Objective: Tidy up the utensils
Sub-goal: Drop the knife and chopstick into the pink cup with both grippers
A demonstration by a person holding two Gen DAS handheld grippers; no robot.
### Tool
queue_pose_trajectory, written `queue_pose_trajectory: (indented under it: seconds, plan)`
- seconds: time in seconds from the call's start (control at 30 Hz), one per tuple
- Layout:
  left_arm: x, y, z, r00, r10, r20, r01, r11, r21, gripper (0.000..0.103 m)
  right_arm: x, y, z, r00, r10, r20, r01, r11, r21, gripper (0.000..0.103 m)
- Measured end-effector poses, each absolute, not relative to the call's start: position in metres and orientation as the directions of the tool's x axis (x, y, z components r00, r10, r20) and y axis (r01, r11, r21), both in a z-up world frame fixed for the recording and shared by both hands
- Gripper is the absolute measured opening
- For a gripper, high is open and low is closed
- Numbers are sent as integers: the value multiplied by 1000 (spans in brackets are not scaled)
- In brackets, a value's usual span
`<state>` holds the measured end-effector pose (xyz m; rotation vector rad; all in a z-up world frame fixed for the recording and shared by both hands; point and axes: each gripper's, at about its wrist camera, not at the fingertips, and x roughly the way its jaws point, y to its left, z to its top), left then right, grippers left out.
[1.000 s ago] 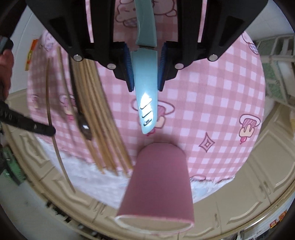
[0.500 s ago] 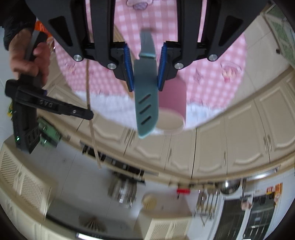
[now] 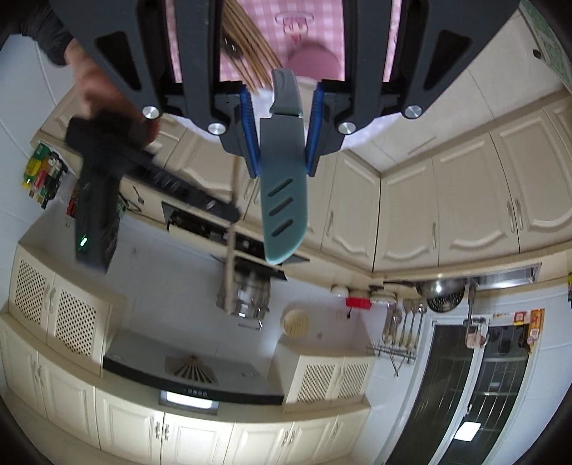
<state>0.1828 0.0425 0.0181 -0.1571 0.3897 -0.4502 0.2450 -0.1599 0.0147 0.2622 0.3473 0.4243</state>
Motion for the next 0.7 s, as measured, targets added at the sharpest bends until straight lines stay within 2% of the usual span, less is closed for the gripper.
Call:
queue_pose_trajectory:
  seconds: [0.13,0.4,0.57,0.6,0.63,0.67,0.7]
  plan:
    - [210,36,19,833,-423,-355,374,905,-201,24,263,-146,-1,858,428,-284,-346,890,295,6]
    - [249,28,-25,809,-378,-449,330,926,-185,24,279,-140,-37,845,409,-344,-325,904,277,6]
    - [251,23,-40,789,-386,-478,341,922,-184,25,279,-143,-43,823,418,-384,-335,904,266,9]
    - [249,22,-40,789,-385,-478,339,923,-183,27,278,-144,-43,821,415,-392,-333,906,262,14]
    - [247,23,-39,790,-388,-475,341,922,-185,37,275,-148,-42,824,408,-393,-325,909,262,43]
    - [244,24,-37,798,-382,-467,333,924,-186,41,271,-153,-41,838,393,-378,-306,913,271,78]
    - [240,28,-34,810,-372,-453,320,928,-189,57,265,-162,-39,850,390,-354,-296,910,291,83]
